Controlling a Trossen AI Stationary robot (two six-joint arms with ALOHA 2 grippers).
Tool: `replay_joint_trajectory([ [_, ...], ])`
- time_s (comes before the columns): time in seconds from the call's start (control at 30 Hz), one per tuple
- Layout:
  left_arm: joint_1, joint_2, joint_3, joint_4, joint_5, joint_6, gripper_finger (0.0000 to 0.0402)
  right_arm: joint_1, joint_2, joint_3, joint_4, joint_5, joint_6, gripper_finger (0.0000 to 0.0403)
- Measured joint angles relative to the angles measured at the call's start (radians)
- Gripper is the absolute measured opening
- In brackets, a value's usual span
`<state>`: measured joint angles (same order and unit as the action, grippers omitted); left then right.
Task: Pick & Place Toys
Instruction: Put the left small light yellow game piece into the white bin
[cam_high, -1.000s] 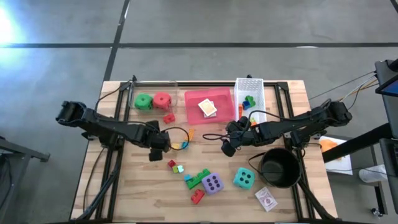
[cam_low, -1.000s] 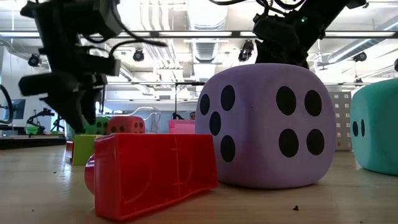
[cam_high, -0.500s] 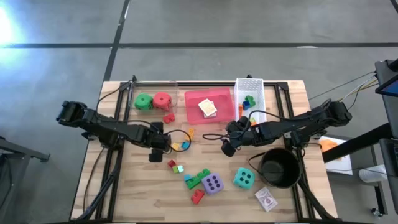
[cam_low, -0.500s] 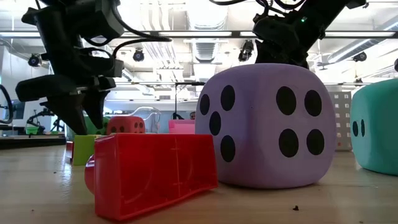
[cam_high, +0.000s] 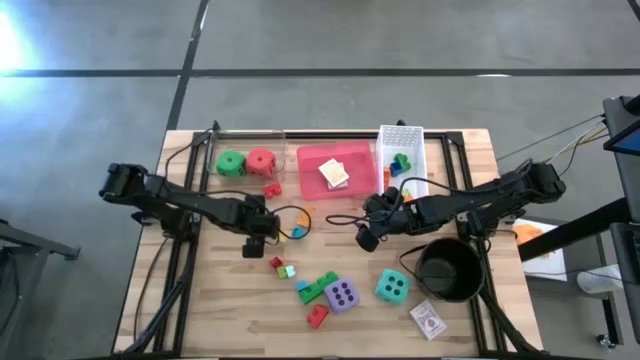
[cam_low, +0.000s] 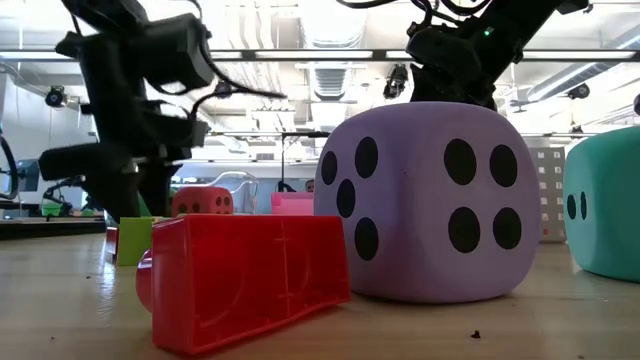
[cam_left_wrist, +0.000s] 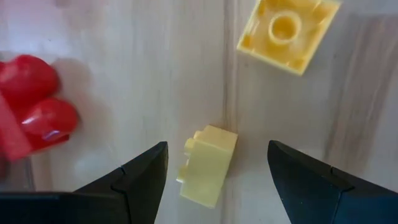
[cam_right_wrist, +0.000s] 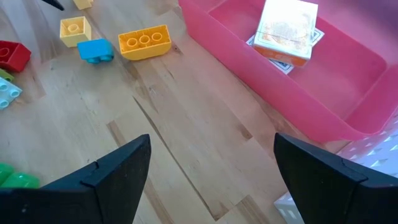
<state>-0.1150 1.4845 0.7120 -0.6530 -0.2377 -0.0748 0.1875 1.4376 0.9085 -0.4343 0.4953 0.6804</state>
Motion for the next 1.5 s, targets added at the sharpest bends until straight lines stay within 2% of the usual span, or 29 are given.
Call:
replay_joint_trajectory([
  [0.2, 0.001, 0.054, 0.004, 0.007, 0.006, 0.023, 0.0275, 0.0, 0.0, 0.0, 0.0, 0.0, 0.0, 0.0334],
  [0.43, 0.001, 0.057, 0.004, 0.008, 0.01, 0.064, 0.0263, 0.0, 0.0, 0.0, 0.0, 0.0, 0.0, 0.0334],
  [0.57, 0.001, 0.058, 0.003, 0.008, 0.022, 0.072, 0.0216, 0.0, 0.0, 0.0, 0.0, 0.0, 0.0, 0.0334],
  [0.8, 0.001, 0.059, 0.002, 0.004, 0.014, 0.069, 0.0091, 0.0, 0.0, 0.0, 0.001, 0.0, 0.0, 0.0334],
  [1.13, 0.002, 0.055, 0.012, -0.008, 0.021, -0.011, 0.009, 0.0, 0.0, 0.0, 0.002, 0.0, 0.0, 0.0334],
  [1.33, -0.024, 0.012, 0.021, -0.001, 0.04, -0.03, 0.009, 0.0, 0.0, 0.0, 0.005, 0.0, 0.0, 0.0334],
  [1.5, -0.051, -0.051, 0.021, 0.002, 0.04, -0.063, 0.009, -0.008, 0.0, 0.0, 0.115, -0.003, 0.0, 0.0334],
])
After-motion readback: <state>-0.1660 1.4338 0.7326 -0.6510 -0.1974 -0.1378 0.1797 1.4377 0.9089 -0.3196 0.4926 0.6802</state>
